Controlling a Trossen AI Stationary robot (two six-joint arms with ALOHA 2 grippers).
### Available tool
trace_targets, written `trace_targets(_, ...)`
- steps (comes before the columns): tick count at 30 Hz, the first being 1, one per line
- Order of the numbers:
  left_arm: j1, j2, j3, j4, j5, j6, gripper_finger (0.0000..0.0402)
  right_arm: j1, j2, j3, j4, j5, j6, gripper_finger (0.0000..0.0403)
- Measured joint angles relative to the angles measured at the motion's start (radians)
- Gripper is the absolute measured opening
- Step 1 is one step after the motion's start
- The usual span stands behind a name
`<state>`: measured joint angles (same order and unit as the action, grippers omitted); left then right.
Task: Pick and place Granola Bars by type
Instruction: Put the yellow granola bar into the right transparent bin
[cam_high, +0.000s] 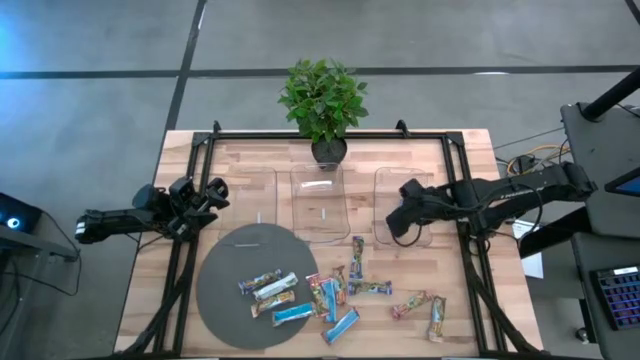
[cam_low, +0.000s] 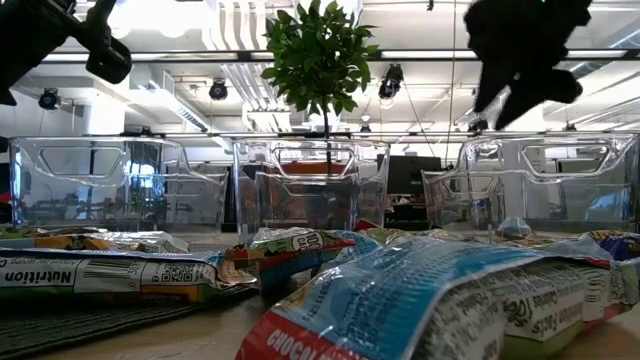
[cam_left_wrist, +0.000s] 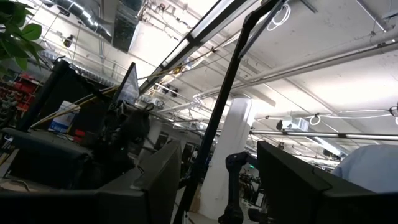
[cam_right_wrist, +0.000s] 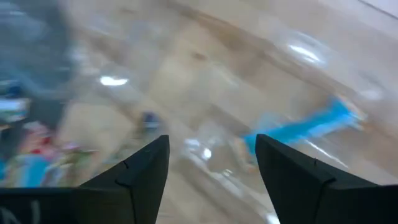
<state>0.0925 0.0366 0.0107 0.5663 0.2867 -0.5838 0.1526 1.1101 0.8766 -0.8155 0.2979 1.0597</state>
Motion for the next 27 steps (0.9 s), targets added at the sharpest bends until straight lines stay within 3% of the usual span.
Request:
trace_targets(7,0.0,0.0,0.0,0.0,0.0,0.0,0.0193,0.005,0.004,0.019,0.071,-0.158,-0.16,0.0224)
trace_targets(11,0.0,0.0,0.0,0.0,0.0,0.0,0.0193,0.022,0.008,0.019,0.051,-0.344,-0.326,0.0224)
trace_targets(14,0.0,0.0,0.0,0.0,0.0,0.0,0.0193,0.064,0.025,0.017,0.019,-0.48,-0.339,0.0224)
trace_targets(19,0.0,0.0,0.0,0.001,0.0,0.0,0.0193,0.153,0.064,0.016,-0.066,-0.623,-0.155,0.0224)
trace_targets(27,0.0,0.0,0.0,0.0,0.0,0.0,0.0193,0.289,0.092,-0.001,-0.176,-0.673,0.398,0.0224)
